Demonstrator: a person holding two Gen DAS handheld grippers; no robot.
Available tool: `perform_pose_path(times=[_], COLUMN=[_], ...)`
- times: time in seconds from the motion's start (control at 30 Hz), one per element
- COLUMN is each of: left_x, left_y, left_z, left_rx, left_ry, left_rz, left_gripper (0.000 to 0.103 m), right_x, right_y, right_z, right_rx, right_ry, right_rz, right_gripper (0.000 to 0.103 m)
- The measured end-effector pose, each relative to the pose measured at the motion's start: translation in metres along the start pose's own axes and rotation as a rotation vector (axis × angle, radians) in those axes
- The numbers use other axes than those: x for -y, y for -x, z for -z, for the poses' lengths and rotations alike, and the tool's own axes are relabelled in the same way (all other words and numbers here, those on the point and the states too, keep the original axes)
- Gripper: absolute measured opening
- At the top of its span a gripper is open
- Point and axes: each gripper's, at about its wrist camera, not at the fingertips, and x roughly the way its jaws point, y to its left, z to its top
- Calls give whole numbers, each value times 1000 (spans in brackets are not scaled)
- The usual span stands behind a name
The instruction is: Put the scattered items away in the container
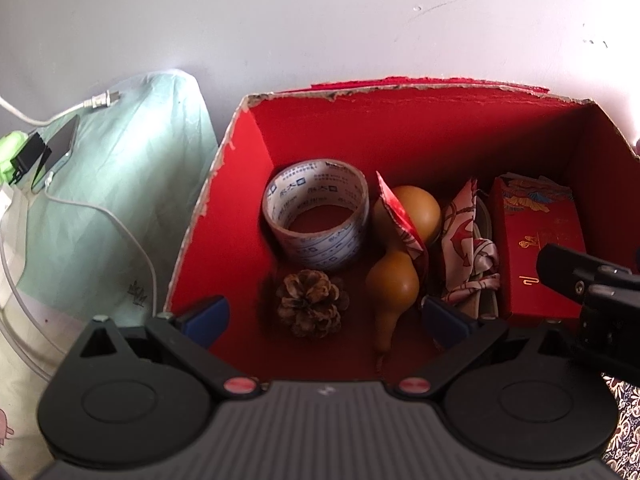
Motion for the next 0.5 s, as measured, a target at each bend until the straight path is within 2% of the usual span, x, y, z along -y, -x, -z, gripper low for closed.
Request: perform_pose_path(times=[0.17,0.33,0.5], left_x=[0,-6,-5], left_y=[1,10,19], left_z=[-1,-5,-5], left_rx=[7,21,45], left_ry=[3,41,44], left_rz=[3,21,-9], left_gripper=[102,102,102], right_x=[-3,-9,-6], right_y=[0,8,14], right_z=[-3,-9,-14], right_rx=[-34,-5,-4], right_ry=[-10,20,7], right_rz=[-5,11,20], right_gripper=[93,93,93])
